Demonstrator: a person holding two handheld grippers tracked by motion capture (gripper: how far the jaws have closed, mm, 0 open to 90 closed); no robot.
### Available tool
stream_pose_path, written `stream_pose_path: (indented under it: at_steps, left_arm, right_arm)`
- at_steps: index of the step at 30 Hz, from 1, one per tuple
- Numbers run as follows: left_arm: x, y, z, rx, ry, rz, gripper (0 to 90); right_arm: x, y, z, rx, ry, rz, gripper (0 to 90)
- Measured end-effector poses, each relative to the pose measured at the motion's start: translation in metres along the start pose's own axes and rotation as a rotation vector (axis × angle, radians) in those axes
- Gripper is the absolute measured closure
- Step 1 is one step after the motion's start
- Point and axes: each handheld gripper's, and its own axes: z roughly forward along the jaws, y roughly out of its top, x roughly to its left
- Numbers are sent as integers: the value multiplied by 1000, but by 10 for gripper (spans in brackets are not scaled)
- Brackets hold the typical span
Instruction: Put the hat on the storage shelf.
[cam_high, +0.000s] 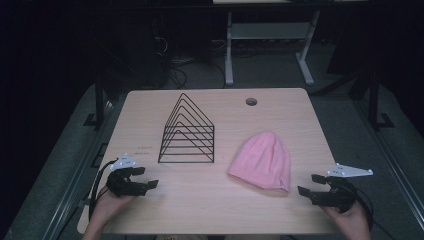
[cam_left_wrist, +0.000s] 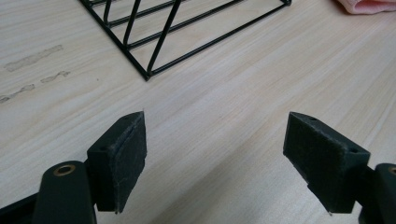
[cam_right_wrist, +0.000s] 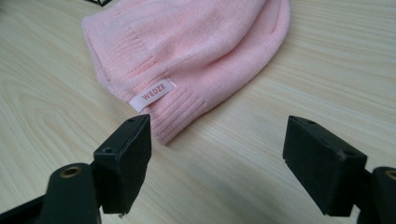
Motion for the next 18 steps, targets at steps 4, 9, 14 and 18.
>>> stream_pose_path:
  at_steps: [4,9,14,18]
  left_arm:
    - [0,0,1,3,3,12,211]
    - [0,0,2,2,-2,8,211]
    - [0,0,3,6,0,14,211]
    - [0,-1,3,5,1,12,211]
  right_arm:
    - [0,1,1,10,3,1,231]
    - [-2,7,0,-2,21,18,231]
    - [-8,22,5,8,39,3,231]
    - [-12,33,7,22,47,-5,231]
